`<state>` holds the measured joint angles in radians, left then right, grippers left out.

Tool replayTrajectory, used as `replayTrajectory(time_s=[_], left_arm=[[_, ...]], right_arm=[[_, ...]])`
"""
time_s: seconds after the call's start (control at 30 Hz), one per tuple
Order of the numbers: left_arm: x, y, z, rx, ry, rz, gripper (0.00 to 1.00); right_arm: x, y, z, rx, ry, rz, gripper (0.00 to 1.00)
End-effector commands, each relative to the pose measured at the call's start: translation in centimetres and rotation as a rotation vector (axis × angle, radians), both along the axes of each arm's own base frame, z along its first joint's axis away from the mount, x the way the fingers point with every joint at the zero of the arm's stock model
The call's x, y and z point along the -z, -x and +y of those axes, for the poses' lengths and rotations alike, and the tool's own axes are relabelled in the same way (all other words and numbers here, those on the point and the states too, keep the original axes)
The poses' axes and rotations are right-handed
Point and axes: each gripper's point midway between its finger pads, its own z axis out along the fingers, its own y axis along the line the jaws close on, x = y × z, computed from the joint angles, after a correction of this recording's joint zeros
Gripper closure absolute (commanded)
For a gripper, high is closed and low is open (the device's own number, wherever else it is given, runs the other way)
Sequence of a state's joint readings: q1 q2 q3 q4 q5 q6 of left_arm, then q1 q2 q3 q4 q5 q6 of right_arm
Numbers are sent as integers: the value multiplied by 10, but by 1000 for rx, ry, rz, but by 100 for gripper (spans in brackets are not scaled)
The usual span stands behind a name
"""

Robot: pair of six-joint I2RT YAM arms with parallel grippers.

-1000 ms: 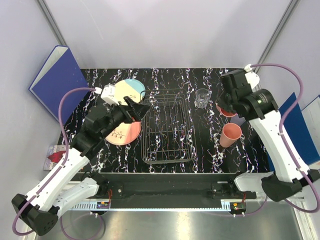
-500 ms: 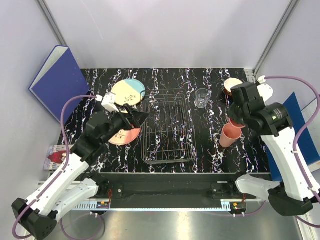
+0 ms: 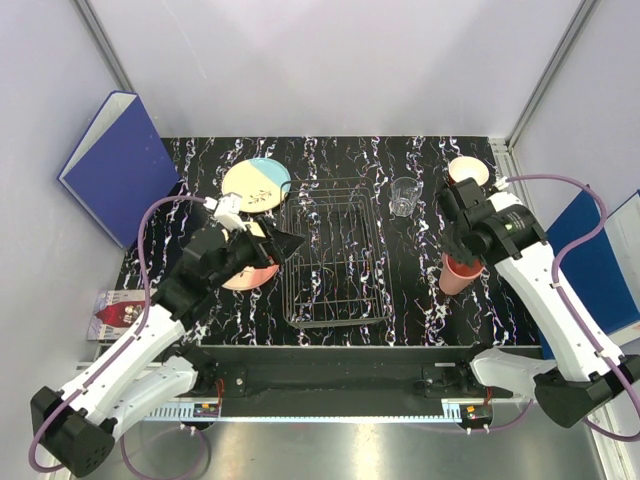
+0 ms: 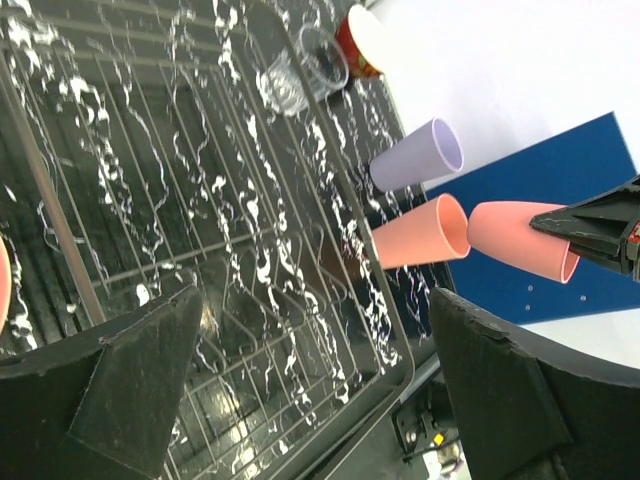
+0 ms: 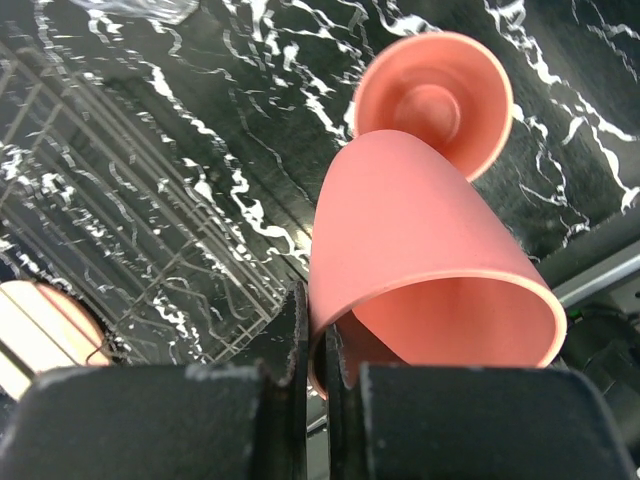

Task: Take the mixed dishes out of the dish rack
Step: Place the cup at the center of the board.

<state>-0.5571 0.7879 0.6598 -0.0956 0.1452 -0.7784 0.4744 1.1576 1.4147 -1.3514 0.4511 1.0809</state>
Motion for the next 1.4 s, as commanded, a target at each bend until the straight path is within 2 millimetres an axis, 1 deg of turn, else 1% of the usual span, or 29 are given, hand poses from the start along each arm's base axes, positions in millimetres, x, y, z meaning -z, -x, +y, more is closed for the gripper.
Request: replayTrajectory(time_s=[0.0, 0.27, 0.33, 0.43, 0.53, 0.57, 0.67, 0.73, 0.83, 0.87, 1.03, 1.13, 1.17, 1.23, 1.27, 1.37], left_arm=[[-8, 1, -11, 51, 41, -24, 1], [-6, 0, -10, 46, 41, -24, 1], [-4, 0, -11, 48, 43, -18, 1], [-2, -1, -14, 55, 44, -10, 1], [-2, -1, -15, 61, 43, -5, 1], [-2, -1, -15, 61, 43, -5, 1], [1, -2, -14, 56, 35, -6, 1], [2, -2, -13, 53, 33, -3, 1], [5, -3, -13, 51, 27, 3, 1], [6, -3, -13, 50, 25, 6, 1], [6, -6, -14, 45, 22, 8, 1], [7, -7, -17, 55, 18, 17, 1], [7, -8, -18, 56, 18, 17, 1], [8, -9, -19, 62, 14, 24, 1], [7, -9, -20, 62, 14, 22, 1], [9, -11, -21, 64, 11, 29, 1]], right_arm=[[21, 61, -40, 100, 114, 214, 100], [19, 63, -61, 161, 133, 210, 100], [22, 63, -66, 167, 145, 225, 100], [30, 59, -69, 171, 138, 240, 100], [41, 49, -66, 160, 111, 241, 100], [47, 48, -64, 150, 107, 258, 100], [57, 41, -61, 136, 100, 269, 100], [59, 35, -60, 130, 97, 264, 100], [54, 29, -58, 124, 93, 242, 100], [50, 27, -59, 128, 95, 227, 100], [36, 32, -67, 141, 122, 204, 100], [25, 36, -67, 134, 110, 182, 100], [18, 35, -66, 129, 100, 160, 100], [10, 37, -65, 123, 91, 144, 100], [2, 36, -65, 118, 86, 124, 100], [-7, 32, -64, 109, 83, 104, 100]])
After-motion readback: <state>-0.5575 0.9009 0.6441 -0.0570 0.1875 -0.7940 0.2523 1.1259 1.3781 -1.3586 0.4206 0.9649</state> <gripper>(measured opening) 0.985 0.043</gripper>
